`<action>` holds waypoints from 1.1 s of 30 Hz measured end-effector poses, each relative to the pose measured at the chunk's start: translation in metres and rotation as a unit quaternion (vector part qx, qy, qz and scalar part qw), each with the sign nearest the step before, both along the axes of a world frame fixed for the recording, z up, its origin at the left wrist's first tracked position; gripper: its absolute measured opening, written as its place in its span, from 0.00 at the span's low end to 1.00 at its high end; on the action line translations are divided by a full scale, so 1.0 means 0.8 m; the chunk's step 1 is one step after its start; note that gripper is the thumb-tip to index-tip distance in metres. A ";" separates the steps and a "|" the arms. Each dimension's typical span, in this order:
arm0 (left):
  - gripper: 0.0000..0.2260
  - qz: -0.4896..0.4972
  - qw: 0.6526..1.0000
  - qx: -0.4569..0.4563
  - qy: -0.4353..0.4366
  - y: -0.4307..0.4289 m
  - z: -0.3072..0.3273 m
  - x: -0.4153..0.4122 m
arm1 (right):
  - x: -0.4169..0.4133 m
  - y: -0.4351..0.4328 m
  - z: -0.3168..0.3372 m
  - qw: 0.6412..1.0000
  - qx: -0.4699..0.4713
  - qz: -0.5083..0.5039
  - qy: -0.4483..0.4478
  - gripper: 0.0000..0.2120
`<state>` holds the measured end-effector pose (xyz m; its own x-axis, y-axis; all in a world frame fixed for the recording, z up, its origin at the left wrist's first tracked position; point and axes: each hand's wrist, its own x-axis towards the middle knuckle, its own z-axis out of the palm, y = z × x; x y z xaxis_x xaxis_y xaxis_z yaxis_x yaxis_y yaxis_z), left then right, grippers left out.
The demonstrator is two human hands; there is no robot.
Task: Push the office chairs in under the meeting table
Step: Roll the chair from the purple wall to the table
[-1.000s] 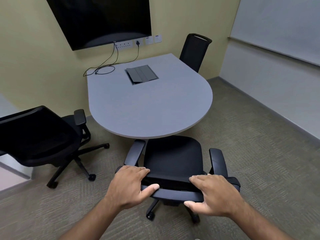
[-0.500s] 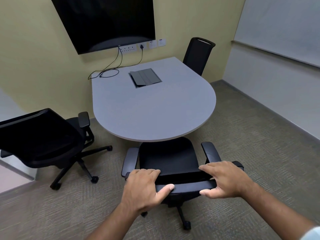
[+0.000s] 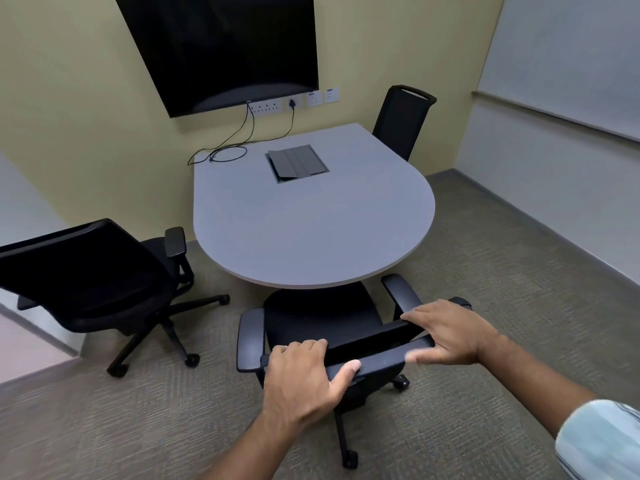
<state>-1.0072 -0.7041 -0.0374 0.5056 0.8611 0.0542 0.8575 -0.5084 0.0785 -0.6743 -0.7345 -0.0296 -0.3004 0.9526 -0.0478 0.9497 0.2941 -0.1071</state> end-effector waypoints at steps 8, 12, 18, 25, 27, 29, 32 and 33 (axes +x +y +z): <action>0.47 0.036 0.999 0.009 -0.007 0.012 -0.003 0.009 | 0.005 0.037 0.006 1.000 0.004 -0.016 -0.008 0.51; 0.49 0.045 0.999 0.011 -0.003 0.018 -0.002 0.009 | 0.008 0.044 -0.005 1.000 0.022 -0.001 0.004 0.45; 0.45 0.042 0.999 0.009 -0.023 0.022 -0.001 0.005 | 0.016 0.053 -0.009 0.997 0.025 0.065 -0.017 0.44; 0.43 0.017 0.998 0.029 -0.049 0.005 -0.017 -0.010 | 0.007 0.008 -0.018 0.997 0.043 0.057 0.000 0.23; 0.40 0.008 0.998 0.042 -0.055 -0.004 -0.020 -0.008 | 0.011 -0.009 -0.022 0.998 0.042 0.049 -0.009 0.25; 0.38 -0.003 0.997 0.047 -0.059 -0.015 -0.024 -0.002 | 0.017 -0.026 -0.023 0.998 0.043 0.037 -0.013 0.25; 0.38 -0.020 0.996 0.044 -0.069 -0.029 -0.026 0.012 | 0.028 -0.053 -0.020 0.999 0.030 0.013 -0.004 0.25; 0.37 -0.026 0.996 0.045 -0.071 -0.033 -0.027 0.017 | 0.032 -0.063 -0.019 1.000 0.027 0.005 -0.002 0.24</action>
<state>-0.9938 -0.7304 -0.0586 0.5315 0.8223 0.2035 0.8132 -0.5625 0.1491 -0.6490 -0.7846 -0.0450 -0.3100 0.9507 0.0017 0.9470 0.3089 -0.0878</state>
